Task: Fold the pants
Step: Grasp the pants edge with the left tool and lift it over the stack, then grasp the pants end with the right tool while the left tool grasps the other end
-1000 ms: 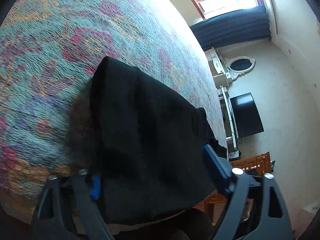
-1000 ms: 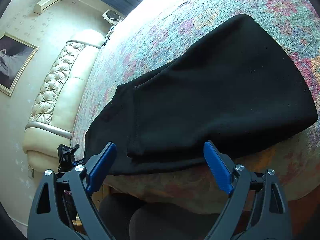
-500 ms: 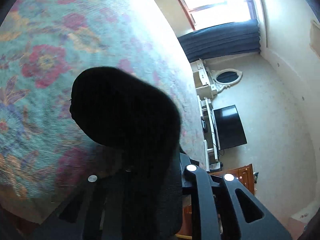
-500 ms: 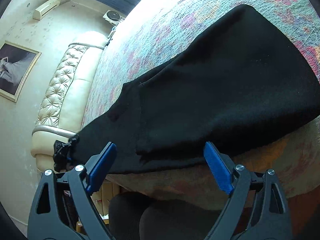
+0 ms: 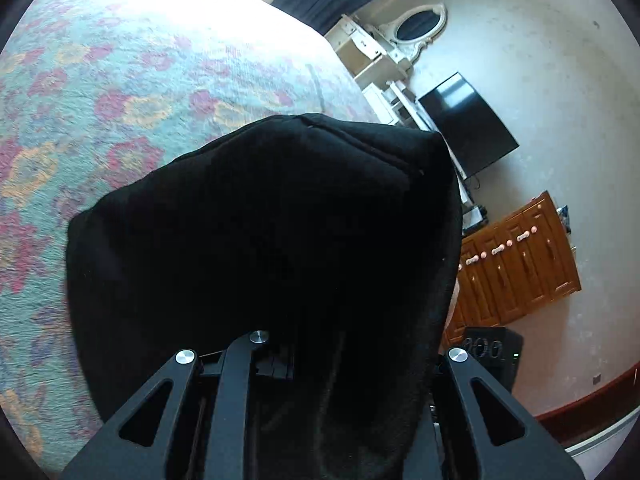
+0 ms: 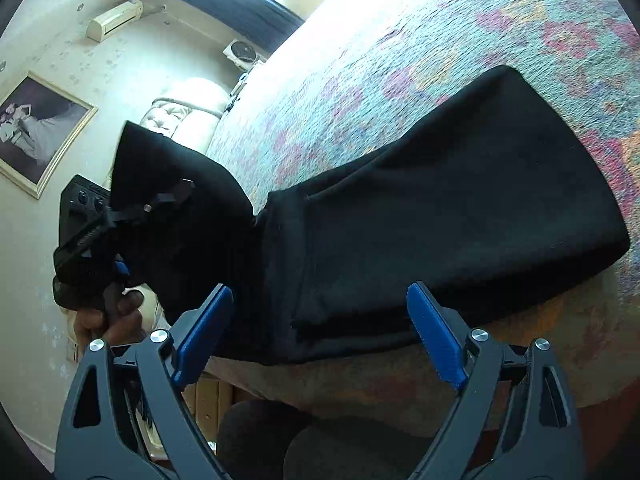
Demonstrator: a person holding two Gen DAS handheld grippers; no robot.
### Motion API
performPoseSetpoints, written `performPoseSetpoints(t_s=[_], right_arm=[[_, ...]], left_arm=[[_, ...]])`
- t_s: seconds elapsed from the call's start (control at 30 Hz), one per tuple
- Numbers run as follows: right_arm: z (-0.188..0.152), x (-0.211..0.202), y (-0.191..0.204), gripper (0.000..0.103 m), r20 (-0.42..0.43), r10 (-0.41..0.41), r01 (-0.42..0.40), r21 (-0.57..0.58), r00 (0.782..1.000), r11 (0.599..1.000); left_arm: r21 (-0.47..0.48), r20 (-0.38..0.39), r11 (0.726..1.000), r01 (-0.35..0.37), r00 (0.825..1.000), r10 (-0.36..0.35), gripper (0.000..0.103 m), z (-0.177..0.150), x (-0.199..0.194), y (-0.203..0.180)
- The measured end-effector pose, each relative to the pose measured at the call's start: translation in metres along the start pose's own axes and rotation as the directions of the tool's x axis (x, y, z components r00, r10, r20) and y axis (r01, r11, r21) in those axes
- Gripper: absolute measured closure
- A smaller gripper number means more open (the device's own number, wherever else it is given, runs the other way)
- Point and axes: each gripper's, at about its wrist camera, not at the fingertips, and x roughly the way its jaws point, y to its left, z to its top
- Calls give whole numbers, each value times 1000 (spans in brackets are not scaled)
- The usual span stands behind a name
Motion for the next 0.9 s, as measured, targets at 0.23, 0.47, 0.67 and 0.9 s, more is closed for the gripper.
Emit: performPoseSetpoints(t_s=[0.23,0.47,0.67,0.9], right_arm=[[13,-18,-26,14,79,-12,1,128,997,992],[19,-27,-53,14,93,1,-20,205,996,978],[29,-33,-59,14,86,-14,2,140,996,990],[49,-6,-62,14,-28,7,-4,74,1000,997]], left_arm=[[21,-140,987,-156,978,158,64,-29,80,-2],[-20,-75,1000,-18,997,17,38,-29,57,-20],[-12,1,1000,-27,1000,28,27,-28,19,-17],[-187,117,973,-136,980,159,24,-65,-68,66]])
